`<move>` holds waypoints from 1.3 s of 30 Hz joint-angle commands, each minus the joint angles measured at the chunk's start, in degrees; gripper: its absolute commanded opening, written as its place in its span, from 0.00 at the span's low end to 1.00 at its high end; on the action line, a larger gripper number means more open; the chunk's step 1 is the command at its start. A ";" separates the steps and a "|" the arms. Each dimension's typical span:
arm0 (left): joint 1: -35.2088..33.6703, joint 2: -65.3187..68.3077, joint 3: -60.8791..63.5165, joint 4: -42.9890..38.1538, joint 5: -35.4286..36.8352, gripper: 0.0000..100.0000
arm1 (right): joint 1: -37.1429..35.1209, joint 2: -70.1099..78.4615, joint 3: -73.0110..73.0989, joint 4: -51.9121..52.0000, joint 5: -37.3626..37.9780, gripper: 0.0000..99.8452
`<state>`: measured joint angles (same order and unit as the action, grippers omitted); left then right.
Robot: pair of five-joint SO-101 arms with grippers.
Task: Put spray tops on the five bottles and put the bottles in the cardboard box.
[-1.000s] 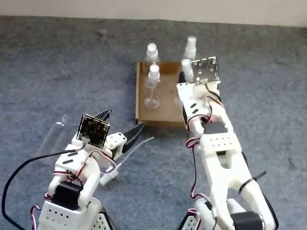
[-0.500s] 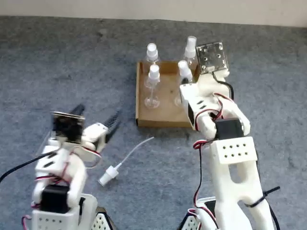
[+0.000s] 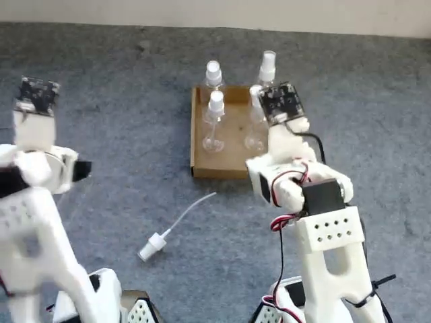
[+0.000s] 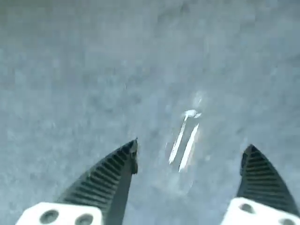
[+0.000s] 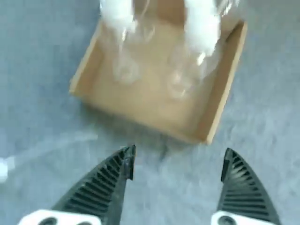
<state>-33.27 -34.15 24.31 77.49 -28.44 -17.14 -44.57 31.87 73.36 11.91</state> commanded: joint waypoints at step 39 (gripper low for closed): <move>21.23 15.52 -4.09 10.37 -3.52 0.00 | 46.29 -1.89 16.40 8.04 30.42 0.25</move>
<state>-21.67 -7.25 21.93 82.77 -36.97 27.43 -44.92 49.01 82.33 41.54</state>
